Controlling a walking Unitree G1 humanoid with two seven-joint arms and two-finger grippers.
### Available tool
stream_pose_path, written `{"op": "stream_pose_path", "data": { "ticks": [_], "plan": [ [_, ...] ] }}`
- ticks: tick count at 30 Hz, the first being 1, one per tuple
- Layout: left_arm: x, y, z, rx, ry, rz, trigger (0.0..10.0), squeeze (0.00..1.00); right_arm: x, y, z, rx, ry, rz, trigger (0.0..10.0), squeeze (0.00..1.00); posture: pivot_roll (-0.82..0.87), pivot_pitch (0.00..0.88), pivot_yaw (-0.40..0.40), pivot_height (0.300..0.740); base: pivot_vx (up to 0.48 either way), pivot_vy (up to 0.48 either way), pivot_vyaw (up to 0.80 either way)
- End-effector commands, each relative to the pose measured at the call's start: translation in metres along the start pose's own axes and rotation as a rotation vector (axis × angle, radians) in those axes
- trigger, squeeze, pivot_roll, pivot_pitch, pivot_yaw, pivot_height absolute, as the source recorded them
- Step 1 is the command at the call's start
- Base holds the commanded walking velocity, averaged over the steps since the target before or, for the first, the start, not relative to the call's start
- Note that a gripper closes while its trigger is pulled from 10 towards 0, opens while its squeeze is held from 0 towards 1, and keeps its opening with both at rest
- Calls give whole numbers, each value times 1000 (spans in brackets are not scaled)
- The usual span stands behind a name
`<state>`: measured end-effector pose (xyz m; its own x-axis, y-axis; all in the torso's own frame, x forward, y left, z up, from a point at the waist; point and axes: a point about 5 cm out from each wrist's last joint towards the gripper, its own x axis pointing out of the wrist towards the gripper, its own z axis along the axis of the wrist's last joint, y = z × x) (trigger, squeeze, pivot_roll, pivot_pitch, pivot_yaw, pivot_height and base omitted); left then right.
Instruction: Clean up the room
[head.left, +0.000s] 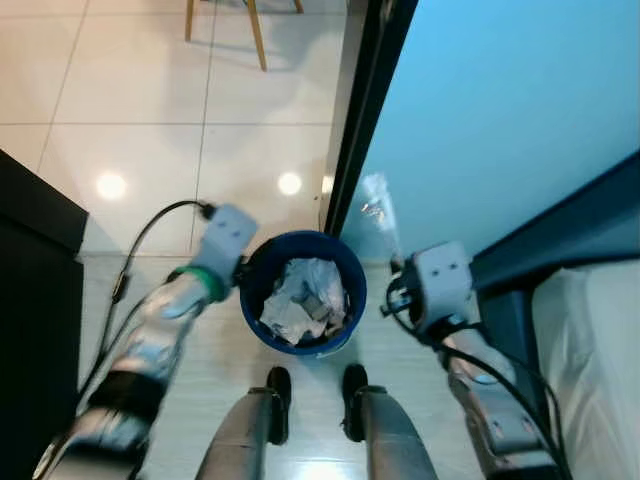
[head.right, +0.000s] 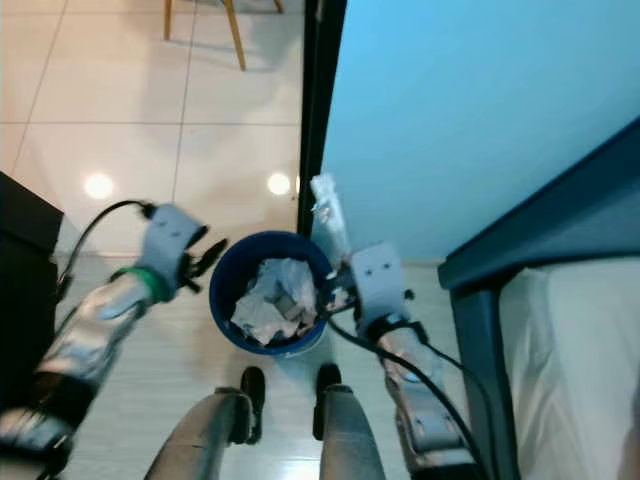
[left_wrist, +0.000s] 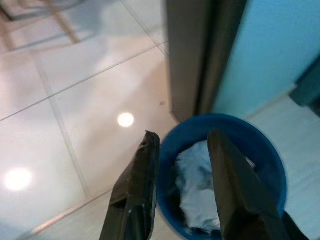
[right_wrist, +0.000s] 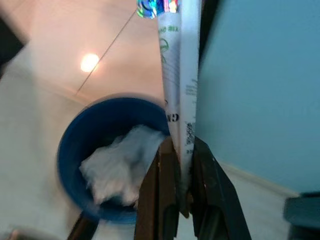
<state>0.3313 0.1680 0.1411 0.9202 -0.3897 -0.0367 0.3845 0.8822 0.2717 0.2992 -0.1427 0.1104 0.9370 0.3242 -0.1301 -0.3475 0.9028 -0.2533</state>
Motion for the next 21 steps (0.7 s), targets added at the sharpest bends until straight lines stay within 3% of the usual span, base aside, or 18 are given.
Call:
{"op": "stream_pose_path", "data": {
  "ticks": [1, 2, 4, 5, 6, 8, 10, 11, 12, 13, 14, 15, 18, 19, 20, 21],
  "plan": [
    [-15, 4, -2, -38, 22, 13, 10000, 0, 1, 10, -15, -11, 57, 54, 10000, 0, 19, 385, 69, 740, 0, 0, 0],
    [-37, 10, -2, -64, 35, 30, 10000, 0, 9, 13, -19, -18, 81, 72, 10000, 0, 61, 390, 58, 740, 0, 0, 0],
    [-37, 10, -2, -64, 35, 30, 10000, 0, 9, 13, -19, -18, 81, 72, 10000, 0, 61, 390, 58, 740, 0, 0, 0],
    [-55, 11, 0, -88, 50, 26, 10000, 0, 17, 14, -22, -20, 96, 84, 10000, 0, 71, 391, 54, 740, 0, 0, 0],
    [-55, 11, 0, -88, 50, 26, 10000, 0, 17, 14, -22, -20, 96, 84, 10000, 0, 71, 391, 54, 740, 0, 0, 0],
    [-91, 5, 5, -122, 74, -39, 10000, 0, 37, 23, -18, 16, 109, 107, 10000, 0, 100, 393, 48, 740, 0, 0, 0],
    [-91, 5, 5, -122, 74, -39, 10000, 0, 37, 23, -18, 16, 109, 107, 10000, 0, 100, 393, 48, 740, 0, 0, 0],
    [-101, 1, 8, -130, 81, -63, 10000, 0, 46, 28, -16, 26, 114, 120, 10000, 0, 126, 394, 47, 740, 0, 0, 0],
    [-101, 1, 8, -130, 81, -63, 10000, 0, 46, 28, -16, 26, 114, 120, 10000, 0, 126, 394, 47, 740, 0, 0, 0],
    [-108, -3, 12, -139, 90, -71, 10000, 0, 53, 32, -15, 31, 125, 131, 10000, 729, 149, 391, 42, 740, 0, 0, 0],
    [-108, -3, 12, -139, 90, -71, 10000, 0, 53, 32, -15, 31, 125, 131, 10000, 729, 149, 391, 42, 740, 0, 0, 0],
    [-109, -5, 16, -149, 94, -43, 10000, 0, 61, 38, -16, 55, 140, 146, 10000, 1000, 163, 385, 39, 740, 0, 0, 0],
    [-109, -7, 19, -158, 98, -34, 10000, 0, 64, 39, -14, 72, 135, 150, 10000, 1000, 164, 378, 37, 740, 0, 0, 0],
    [-107, -8, 20, -163, 100, -32, 10000, 0, 65, 38, -12, 78, 125, 149, 10000, 251, 160, 369, 35, 740, 0, 0, 0],
    [-107, -8, 20, -163, 100, -32, 10000, 0, 65, 38, -12, 78, 125, 149, 10000, 251, 160, 369, 35, 740, 0, 0, 0],
    [-107, -9, 22, -171, 107, -34, 10000, 0, 67, 36, -11, 76, 116, 145, 10000, 0, 155, 363, 34, 740, 0, 0, 0]
  ]
}}
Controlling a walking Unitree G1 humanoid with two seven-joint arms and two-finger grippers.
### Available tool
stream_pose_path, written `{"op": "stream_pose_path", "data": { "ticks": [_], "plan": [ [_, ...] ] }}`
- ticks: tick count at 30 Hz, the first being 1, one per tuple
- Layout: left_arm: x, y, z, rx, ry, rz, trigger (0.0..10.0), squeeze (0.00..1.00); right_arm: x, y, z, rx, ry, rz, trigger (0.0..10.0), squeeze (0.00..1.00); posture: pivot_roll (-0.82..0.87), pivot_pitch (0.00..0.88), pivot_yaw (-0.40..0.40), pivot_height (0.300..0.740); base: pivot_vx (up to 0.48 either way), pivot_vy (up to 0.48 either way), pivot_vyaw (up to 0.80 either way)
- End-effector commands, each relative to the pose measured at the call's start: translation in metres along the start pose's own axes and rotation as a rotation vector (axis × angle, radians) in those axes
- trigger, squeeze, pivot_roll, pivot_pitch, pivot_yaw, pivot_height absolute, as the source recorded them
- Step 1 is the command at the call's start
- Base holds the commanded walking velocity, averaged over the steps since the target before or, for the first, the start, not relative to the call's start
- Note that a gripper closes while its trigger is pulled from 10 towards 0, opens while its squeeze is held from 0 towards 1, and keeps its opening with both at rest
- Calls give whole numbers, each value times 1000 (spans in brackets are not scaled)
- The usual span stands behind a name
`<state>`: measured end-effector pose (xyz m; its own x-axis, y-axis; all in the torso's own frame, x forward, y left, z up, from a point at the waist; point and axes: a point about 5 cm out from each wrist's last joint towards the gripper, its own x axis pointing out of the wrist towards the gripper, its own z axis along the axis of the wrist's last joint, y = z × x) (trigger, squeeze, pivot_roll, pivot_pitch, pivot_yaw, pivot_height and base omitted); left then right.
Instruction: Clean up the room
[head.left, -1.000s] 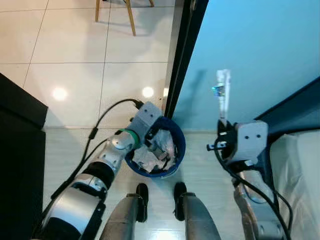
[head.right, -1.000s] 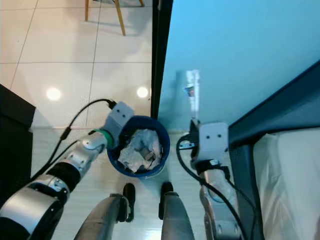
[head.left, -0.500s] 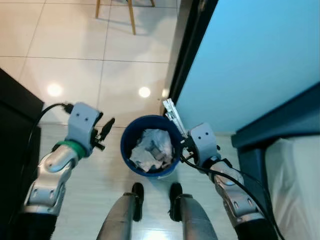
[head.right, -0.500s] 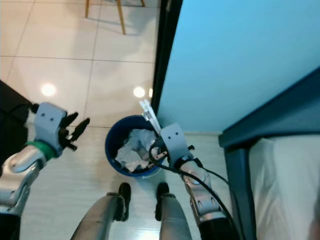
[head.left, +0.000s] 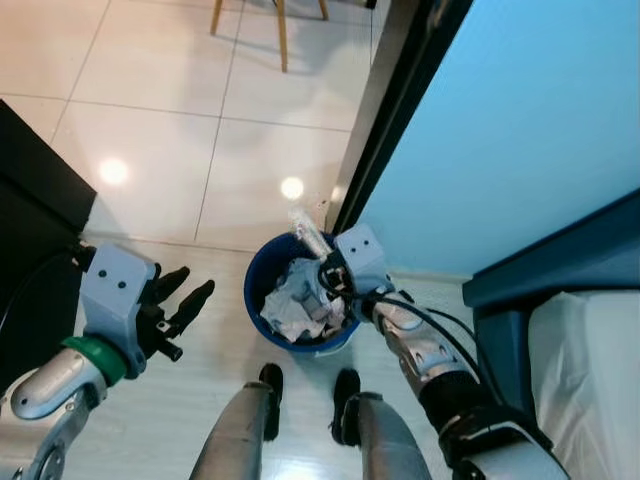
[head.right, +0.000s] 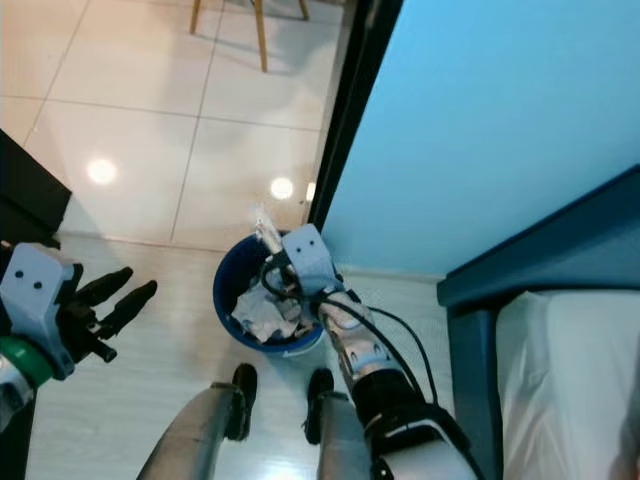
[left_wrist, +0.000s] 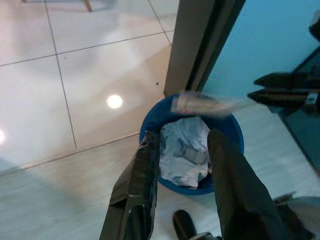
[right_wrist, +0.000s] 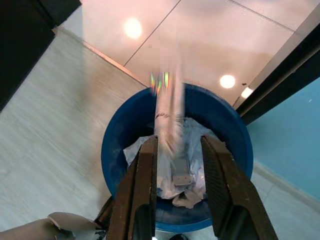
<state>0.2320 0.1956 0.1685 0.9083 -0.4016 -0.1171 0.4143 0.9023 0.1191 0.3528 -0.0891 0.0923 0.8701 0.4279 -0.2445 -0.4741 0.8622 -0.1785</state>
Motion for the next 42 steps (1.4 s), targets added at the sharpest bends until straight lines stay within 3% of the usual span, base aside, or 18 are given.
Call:
{"op": "stream_pose_path", "data": {
  "ticks": [1, 7, 13, 16, 20, 27, 28, 30, 32, 42],
  "plan": [
    [-3, -4, -3, -25, 34, -3, 10000, 0, -2, -1, -10, 27, 19, -6, 10000, 0, 148, 354, 34, 740, 0, 0, 0],
    [4, -8, -2, -39, 45, -10, 10000, 0, -5, -10, -14, 23, 3, -40, 10000, 0, 131, 329, 36, 740, 0, 0, 0],
    [29, -5, -7, 37, 43, 118, 10000, 0, -20, -21, -22, 67, -62, -124, 10000, 0, 92, 245, 39, 740, 0, 0, 0],
    [44, -4, -13, 67, 34, 205, 10000, 0, -32, -25, -20, 138, -154, -213, 10000, 0, 56, 180, 40, 740, 0, 0, 0],
    [59, -14, -20, 95, 8, 187, 10000, 0, -50, -27, -15, 207, -251, -353, 10000, 0, 33, 132, 40, 740, 0, 0, 0],
    [66, -20, -27, 69, 10, 179, 10000, 0, -58, -27, -22, 208, -253, -399, 10000, 0, 18, 74, 30, 740, 0, 0, 0],
    [73, -19, -33, 33, -2, 223, 10000, 0, -63, -30, -26, 191, -249, -442, 10000, 0, -2, 50, 24, 740, 0, 0, 0],
    [73, -19, -33, 33, -2, 223, 10000, 0, -63, -30, -26, 191, -249, -442, 10000, 0, -2, 50, 24, 740, 0, 0, 0],
    [81, -12, -35, 15, -20, 298, 10000, 0, -67, -36, -22, 172, -255, -482, 10000, 0, -9, 41, 21, 740, 0, 0, 0],
    [91, -12, -32, 37, -63, 347, 10000, 0, -67, -41, -11, 147, -267, -480, 10000, 0, -5, 25, 2, 740, -180, 0, 0]
  ]
}}
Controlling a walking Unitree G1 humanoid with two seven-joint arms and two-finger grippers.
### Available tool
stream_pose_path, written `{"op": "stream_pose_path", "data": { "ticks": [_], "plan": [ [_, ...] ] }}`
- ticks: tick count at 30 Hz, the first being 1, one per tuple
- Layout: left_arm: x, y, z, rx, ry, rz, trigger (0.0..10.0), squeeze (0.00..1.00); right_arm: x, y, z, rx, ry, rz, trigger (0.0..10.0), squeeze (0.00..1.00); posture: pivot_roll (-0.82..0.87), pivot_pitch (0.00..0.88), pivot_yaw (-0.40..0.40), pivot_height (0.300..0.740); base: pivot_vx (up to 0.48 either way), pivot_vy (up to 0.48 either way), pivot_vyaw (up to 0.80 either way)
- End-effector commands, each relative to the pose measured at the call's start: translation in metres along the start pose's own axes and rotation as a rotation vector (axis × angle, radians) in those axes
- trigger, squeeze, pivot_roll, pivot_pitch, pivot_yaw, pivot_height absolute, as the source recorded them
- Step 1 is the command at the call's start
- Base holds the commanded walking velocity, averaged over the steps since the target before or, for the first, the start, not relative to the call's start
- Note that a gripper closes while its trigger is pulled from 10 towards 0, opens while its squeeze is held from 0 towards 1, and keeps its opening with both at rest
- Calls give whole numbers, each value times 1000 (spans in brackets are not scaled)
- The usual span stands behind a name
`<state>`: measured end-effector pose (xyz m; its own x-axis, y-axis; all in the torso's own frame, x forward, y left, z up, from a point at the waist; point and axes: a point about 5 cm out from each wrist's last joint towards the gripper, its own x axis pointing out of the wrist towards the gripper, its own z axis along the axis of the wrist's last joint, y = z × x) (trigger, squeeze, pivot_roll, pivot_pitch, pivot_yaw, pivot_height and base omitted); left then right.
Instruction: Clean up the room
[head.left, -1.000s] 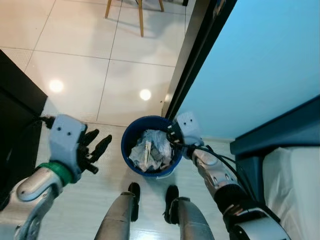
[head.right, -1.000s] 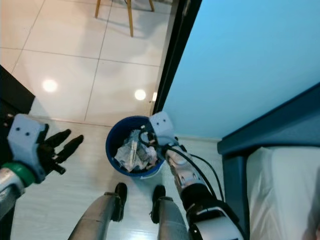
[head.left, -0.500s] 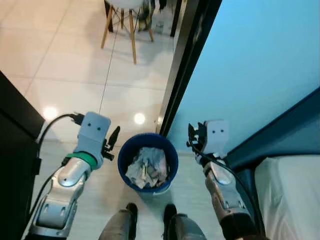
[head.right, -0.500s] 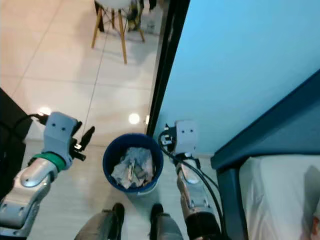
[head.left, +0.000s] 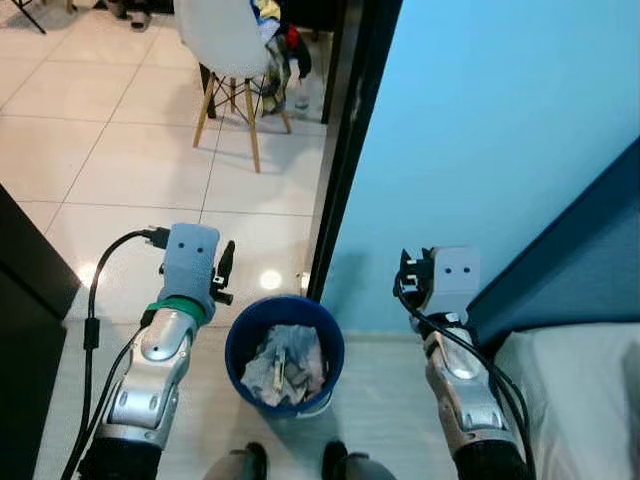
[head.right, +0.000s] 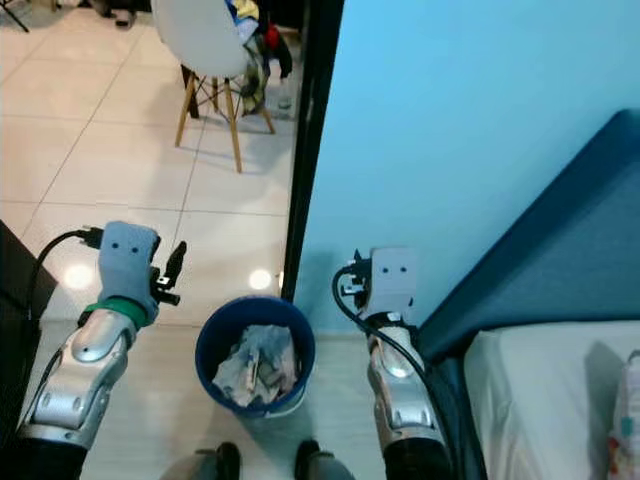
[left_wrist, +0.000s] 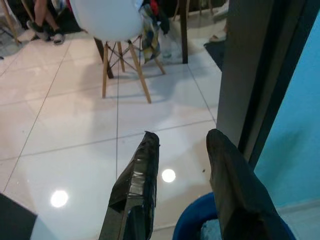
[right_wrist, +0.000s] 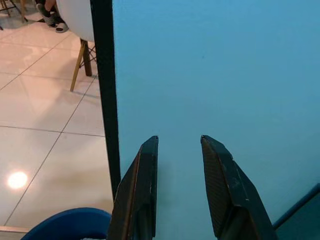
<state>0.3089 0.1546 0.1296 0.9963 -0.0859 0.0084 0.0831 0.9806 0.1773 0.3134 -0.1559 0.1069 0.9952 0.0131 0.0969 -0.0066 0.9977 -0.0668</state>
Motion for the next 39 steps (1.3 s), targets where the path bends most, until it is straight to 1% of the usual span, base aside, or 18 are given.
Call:
{"op": "stream_pose_path", "data": {
  "ticks": [1, 5, 12, 14, 39],
  "plan": [
    [-1, -2, -4, -1, 11, 2, 10000, 0, -1, 0, -1, -4, 12, 4, 10000, 0, -5, 25, 2, 740, -334, 0, 0],
    [1, -4, -3, 1, -2, 5, 10000, 0, 3, 1, 3, -19, 2, 22, 10000, 0, -4, 23, -3, 740, -338, 0, 0],
    [2, -4, -3, 2, -9, 7, 10000, 0, 2, 1, 3, -30, 3, 41, 10000, 0, -1, 25, -5, 740, -352, 0, 0],
    [3, -4, -2, 3, -23, 12, 10000, 0, 0, 3, 3, -35, 8, 52, 10000, 0, 2, 27, 3, 740, -360, 0, 0],
    [6, 0, -1, 25, -53, 12, 10000, 0, -1, 12, 0, -15, 30, 59, 10000, 0, 15, 35, 18, 740, -362, 0, 0]
  ]
}}
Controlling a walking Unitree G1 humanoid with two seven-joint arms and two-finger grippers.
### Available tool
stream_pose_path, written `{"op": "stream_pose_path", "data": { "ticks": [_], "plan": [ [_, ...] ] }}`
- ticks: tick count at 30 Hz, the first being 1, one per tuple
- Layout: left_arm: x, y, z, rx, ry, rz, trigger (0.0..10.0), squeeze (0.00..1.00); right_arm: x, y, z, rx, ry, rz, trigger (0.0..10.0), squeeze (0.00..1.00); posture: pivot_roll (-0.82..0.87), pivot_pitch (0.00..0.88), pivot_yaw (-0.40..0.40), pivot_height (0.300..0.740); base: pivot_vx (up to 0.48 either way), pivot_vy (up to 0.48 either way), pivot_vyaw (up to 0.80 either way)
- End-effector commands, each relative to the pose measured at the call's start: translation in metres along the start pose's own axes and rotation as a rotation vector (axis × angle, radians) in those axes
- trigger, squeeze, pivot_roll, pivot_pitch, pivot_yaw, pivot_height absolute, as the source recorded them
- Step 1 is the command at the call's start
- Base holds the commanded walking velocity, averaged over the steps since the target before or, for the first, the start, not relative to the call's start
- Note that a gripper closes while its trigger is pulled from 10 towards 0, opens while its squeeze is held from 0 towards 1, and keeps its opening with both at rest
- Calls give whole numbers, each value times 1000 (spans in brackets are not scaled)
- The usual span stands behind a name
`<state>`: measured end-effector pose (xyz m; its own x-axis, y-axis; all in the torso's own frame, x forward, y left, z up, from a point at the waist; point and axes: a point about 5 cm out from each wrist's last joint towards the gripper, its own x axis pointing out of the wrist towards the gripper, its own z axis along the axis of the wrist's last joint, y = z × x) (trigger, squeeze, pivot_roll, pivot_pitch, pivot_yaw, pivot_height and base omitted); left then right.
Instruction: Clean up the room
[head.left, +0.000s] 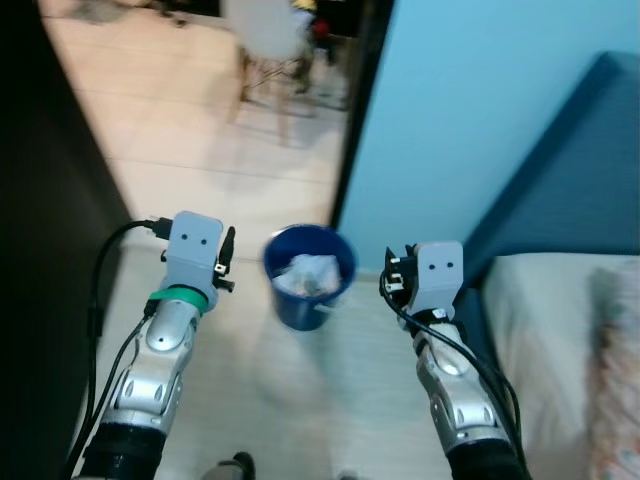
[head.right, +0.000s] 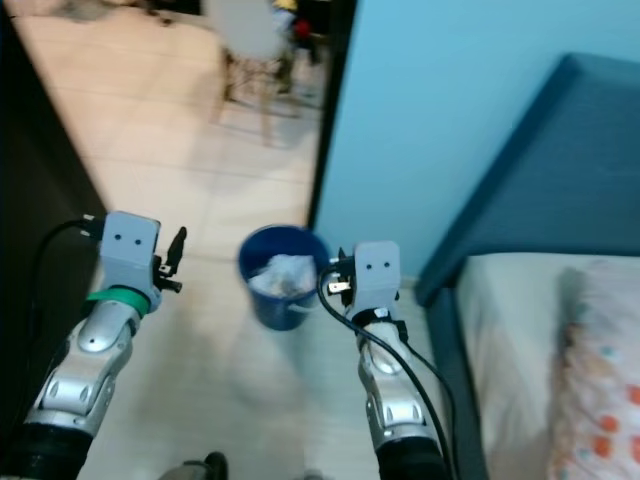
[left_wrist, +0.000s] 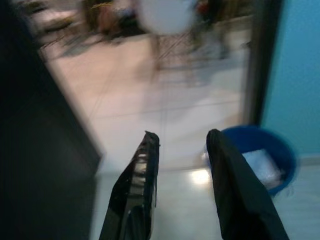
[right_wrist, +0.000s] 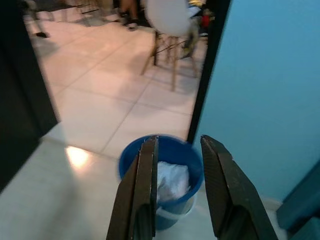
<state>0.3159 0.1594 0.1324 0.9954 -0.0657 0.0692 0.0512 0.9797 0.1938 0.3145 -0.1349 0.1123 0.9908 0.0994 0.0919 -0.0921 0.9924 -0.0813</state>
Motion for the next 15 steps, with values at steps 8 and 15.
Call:
{"op": "stream_pose_path", "data": {
  "ticks": [8, 15],
  "plan": [
    [0, -6, -3, 8, 0, -24, 10000, 0, -5, -7, -7, -5, 38, -30, 10000, 0, 14, 37, 22, 740, -365, 0, 0],
    [0, -7, -3, 8, 0, -26, 10000, 0, -5, -7, -9, -6, 43, -29, 10000, 0, 16, 38, 22, 740, -364, 0, 0]
  ]
}}
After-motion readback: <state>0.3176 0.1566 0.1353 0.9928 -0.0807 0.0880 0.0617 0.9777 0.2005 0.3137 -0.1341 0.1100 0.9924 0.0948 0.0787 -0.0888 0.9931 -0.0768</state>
